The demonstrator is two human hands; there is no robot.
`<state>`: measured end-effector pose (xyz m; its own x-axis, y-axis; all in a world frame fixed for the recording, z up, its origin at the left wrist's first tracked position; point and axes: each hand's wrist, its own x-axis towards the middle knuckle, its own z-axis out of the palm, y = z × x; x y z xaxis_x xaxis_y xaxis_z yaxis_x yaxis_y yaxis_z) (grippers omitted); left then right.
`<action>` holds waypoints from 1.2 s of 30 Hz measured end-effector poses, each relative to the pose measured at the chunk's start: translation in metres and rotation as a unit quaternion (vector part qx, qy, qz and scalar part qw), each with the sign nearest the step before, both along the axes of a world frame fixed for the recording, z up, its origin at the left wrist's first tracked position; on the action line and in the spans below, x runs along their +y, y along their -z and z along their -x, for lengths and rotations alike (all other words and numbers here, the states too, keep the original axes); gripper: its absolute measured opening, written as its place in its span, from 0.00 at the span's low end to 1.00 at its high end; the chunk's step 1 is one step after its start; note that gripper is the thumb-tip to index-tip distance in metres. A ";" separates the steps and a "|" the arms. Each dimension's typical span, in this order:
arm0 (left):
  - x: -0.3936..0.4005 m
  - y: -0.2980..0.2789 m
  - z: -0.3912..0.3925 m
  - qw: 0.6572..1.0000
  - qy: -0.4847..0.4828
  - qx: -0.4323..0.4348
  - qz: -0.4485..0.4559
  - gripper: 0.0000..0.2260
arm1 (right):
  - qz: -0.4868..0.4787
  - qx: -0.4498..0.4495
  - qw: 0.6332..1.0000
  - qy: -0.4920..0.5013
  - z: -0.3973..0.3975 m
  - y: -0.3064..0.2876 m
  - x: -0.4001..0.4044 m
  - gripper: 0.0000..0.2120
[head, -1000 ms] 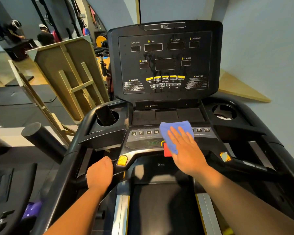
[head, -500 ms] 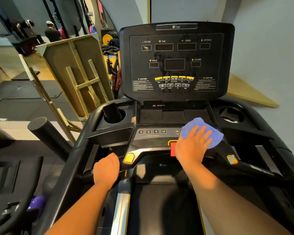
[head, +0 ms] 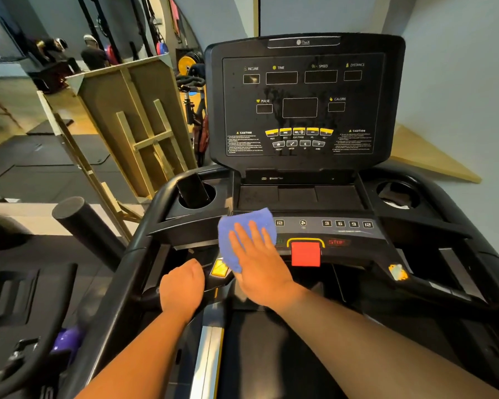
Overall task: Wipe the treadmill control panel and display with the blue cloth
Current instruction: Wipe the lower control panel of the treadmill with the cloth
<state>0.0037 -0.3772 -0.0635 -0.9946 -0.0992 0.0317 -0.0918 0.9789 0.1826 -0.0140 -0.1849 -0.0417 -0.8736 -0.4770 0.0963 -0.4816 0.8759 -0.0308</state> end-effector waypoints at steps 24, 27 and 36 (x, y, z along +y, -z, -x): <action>-0.001 0.001 0.001 1.000 -0.007 0.005 0.007 0.08 | 0.130 0.029 0.979 0.156 -0.003 0.006 0.144 0.31; -0.001 0.000 0.000 1.000 0.000 0.005 0.007 0.07 | 0.149 0.032 0.954 0.259 -0.016 0.007 0.168 0.32; -0.002 -0.003 -0.002 1.000 0.000 0.001 -0.013 0.07 | 0.153 0.031 0.859 0.487 -0.004 -0.008 0.123 0.32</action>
<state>0.0053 -0.3792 -0.0607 -0.9945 -0.1005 0.0308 -0.0920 0.9736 0.2088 -0.0095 -0.0615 -0.0342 -0.8323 0.5342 0.1478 0.4670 0.8195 -0.3321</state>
